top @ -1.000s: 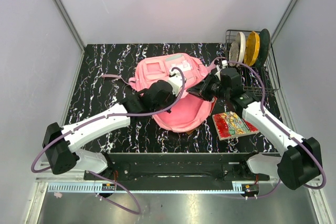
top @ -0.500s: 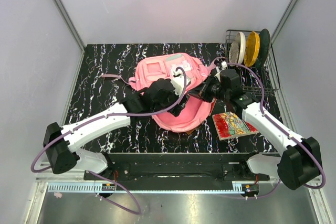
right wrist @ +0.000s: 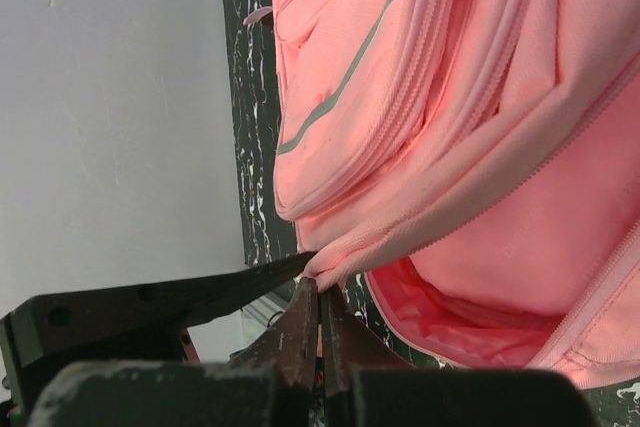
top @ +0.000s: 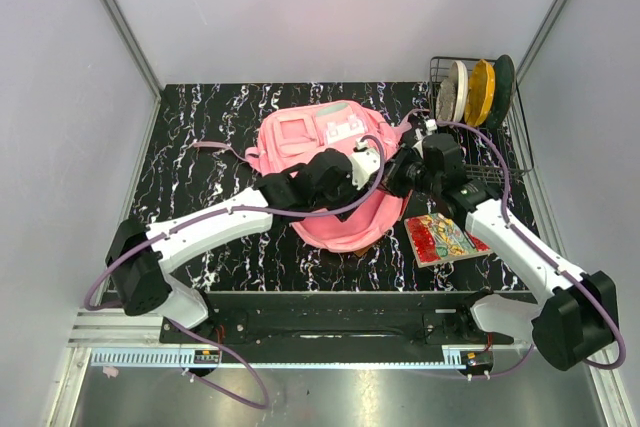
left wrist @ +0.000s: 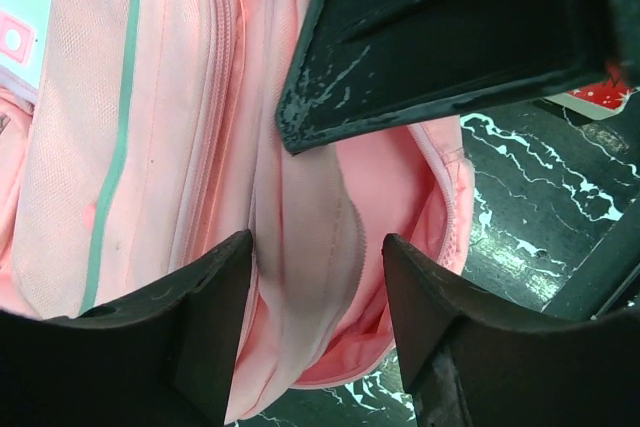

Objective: Pack the student bag
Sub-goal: Unzip the student bag at the center of the board, then place the student bag at the center of the board.

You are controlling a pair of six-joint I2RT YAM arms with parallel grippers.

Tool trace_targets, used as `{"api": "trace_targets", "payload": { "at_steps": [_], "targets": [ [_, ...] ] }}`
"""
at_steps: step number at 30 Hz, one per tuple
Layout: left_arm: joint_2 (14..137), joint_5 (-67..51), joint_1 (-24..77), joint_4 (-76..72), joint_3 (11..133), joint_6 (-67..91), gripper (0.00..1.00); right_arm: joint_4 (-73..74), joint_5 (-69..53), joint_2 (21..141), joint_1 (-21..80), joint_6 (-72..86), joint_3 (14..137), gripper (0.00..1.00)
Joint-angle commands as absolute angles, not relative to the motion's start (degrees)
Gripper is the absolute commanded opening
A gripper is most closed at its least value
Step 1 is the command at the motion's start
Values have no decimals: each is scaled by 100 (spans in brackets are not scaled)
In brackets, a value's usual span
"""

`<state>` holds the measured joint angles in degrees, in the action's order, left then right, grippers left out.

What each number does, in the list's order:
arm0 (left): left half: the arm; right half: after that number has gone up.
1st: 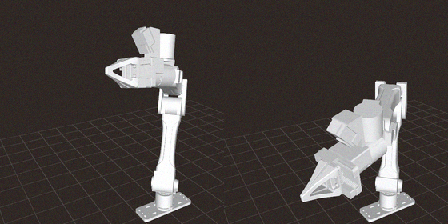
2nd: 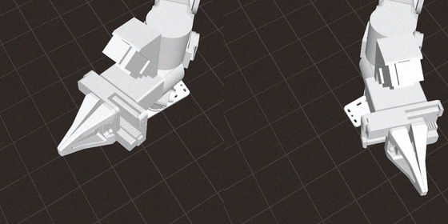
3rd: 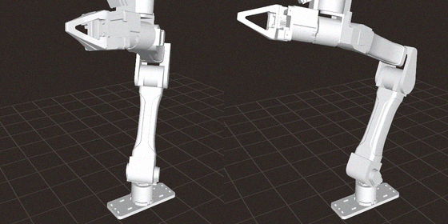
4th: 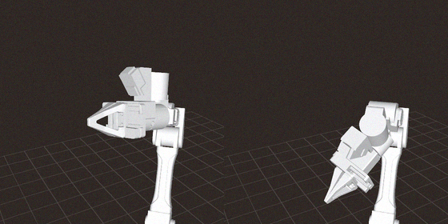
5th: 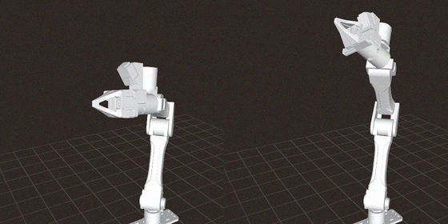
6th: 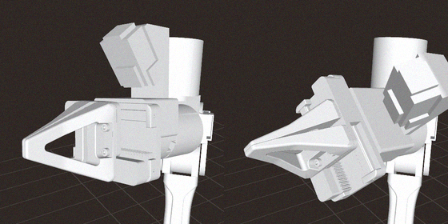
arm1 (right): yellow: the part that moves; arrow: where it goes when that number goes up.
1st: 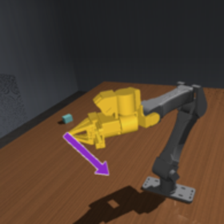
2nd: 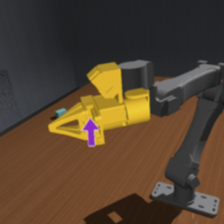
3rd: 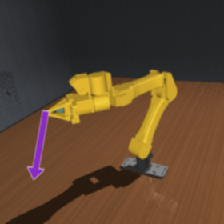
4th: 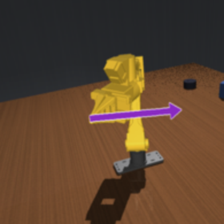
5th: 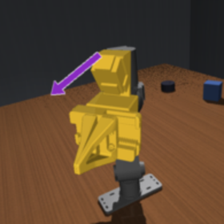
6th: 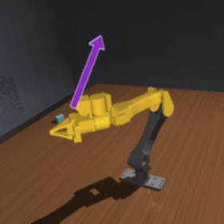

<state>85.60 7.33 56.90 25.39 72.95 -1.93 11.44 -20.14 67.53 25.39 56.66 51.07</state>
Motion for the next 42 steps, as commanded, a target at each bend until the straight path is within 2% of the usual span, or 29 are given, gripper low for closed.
{"api": "trace_targets", "payload": {
  "at_steps": [1, 5, 6, 9, 10, 12, 13, 15, 16, 20, 24, 28, 36, 42],
  "targets": [
    [8639, 1229, 5704, 2575, 7409, -317, 59, 826, -1872, 6425, 2514, 5581, 5396, 0],
    [8771, 1459, 5704, 2575, 7444, -299, 52, 835, -1863, 6407, 2514, 5564, 5388, 0],
    [8798, 1485, 5704, 2558, 7453, -281, 43, 835, -1863, 6399, 2522, 5572, 5388, 0],
    [8903, 1599, 5704, 2531, 7453, -246, 27, 835, -1854, 6399, 2514, 5555, 5353, 0],
    [8921, 1774, 5704, 2540, 7444, -220, 12, 835, -1846, 6398, 2514, 5555, 5326, 0],
    [8947, 2003, 5704, 2549, 7348, -97, 2, 870, -1784, 6381, 2514, 5502, 5282, 14],
    [8956, 2308, 5704, 2592, 7304, -44, 0, 922, -1732, 6329, 2522, 5458, 5256, 37],
    [8921, 2600, 5687, 2768, 7129, 165, 0, 1229, -1416, 6258, 2514, 5265, 5265, 58],
    [8895, 2810, 5643, 2838, 7050, 271, 0, 1370, -1267, 6162, 2505, 5221, 5247, 75],
    [8640, 2813, 5318, 3049, 6496, 843, 0, 1959, -730, 5863, 2295, 5054, 5046, 89],
    [8114, 2795, 4984, 3260, 6039, 1379, 0, 2214, -686, 5573, 1960, 5054, 4676, 91],
    [7604, 3312, 4782, 3541, 5941, 1713, 0, 2294, -773, 5370, 1723, 5054, 4290, 91],
    [6804, 3752, 3948, 4534, 6372, 2591, 0, 2224, -1010, 5519, 1670, 5159, 4061, 92],
    [6407, 4105, 3779, 5071, 6574, 3005, 0, 1872, -1502, 6011, 1670, 5080, 4228, 91]
  ]
}}
